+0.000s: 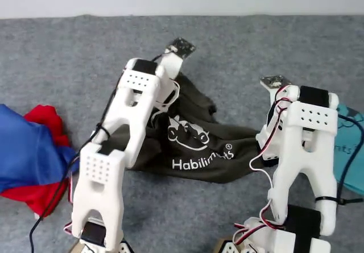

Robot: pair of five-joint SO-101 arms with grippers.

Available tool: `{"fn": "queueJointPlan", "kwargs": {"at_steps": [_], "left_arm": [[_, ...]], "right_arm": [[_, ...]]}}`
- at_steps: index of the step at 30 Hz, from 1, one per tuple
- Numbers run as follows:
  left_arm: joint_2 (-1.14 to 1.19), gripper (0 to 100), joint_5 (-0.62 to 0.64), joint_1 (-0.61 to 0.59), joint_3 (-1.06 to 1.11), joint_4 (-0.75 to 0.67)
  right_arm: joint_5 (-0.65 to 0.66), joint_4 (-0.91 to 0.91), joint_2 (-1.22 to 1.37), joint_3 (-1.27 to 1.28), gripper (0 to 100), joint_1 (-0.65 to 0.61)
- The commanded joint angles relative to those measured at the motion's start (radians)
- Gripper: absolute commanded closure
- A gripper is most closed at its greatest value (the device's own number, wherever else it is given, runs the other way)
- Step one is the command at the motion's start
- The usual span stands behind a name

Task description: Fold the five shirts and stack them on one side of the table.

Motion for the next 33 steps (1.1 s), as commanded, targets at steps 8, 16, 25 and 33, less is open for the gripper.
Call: {"fn": "queueJointPlan", "kwargs": {"at_steps": [8, 16, 25, 33], "left_arm": [[0.161, 98, -0.204, -0.061, -0.211, 0.376], [-0.048, 99, -0.238, -0.138, 0.125, 0.371], [-0.374, 98, -0.238, -0.109, 0.561, 0.368], [-0.569, 98, -0.238, -0.114, 0.782, 0.367]], "right_arm": [[0.000, 0.036, -0.002, -0.005, 98.3, -0.005], [0.000, 0.036, -0.010, -0.006, 98.3, -0.007], [0.002, 0.036, -0.008, -0.009, 98.3, -0.008], [0.002, 0.036, -0.010, -0.009, 98.3, -0.008]]}}
